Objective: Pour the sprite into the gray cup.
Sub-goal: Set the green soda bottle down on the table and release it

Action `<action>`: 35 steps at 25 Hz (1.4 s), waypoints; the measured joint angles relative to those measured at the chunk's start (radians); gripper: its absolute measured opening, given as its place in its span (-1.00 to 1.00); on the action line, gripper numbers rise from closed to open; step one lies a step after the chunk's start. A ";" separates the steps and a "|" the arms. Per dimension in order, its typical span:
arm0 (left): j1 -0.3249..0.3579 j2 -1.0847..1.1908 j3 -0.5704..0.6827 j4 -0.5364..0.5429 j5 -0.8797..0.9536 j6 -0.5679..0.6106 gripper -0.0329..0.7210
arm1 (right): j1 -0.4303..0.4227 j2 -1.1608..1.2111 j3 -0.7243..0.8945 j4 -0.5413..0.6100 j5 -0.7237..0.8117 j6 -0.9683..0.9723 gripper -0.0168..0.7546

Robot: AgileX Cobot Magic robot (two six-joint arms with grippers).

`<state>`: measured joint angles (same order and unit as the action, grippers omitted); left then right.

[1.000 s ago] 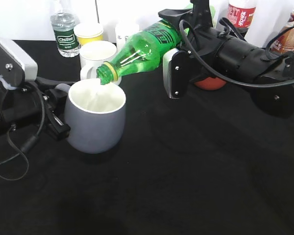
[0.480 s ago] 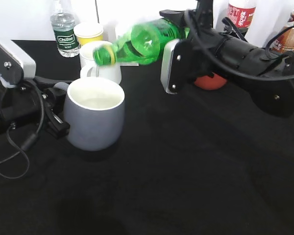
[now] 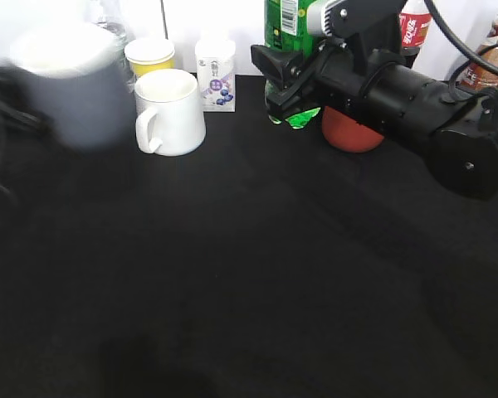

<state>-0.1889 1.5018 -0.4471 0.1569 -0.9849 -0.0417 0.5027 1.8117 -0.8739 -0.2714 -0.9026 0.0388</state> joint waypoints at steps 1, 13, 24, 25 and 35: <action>0.063 0.003 -0.008 -0.001 0.001 0.000 -0.70 | 0.000 0.000 0.000 0.000 0.000 0.003 0.13; 0.275 0.587 -0.485 0.037 0.007 0.006 -0.70 | -0.002 -0.112 0.046 -0.027 0.082 0.152 0.13; 0.315 0.648 -0.567 0.057 0.055 -0.001 -0.55 | -0.003 -0.114 0.046 -0.010 0.085 0.153 0.13; 0.315 0.648 -0.570 0.057 0.050 -0.008 -0.37 | -0.003 -0.114 0.046 -0.010 0.085 0.153 0.13; 0.315 0.520 -0.373 0.030 0.093 -0.013 -0.12 | -0.004 -0.114 0.046 0.011 0.085 0.153 0.13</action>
<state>0.1264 2.0218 -0.8200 0.1866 -0.8919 -0.0543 0.4988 1.6973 -0.8277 -0.2603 -0.8171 0.1915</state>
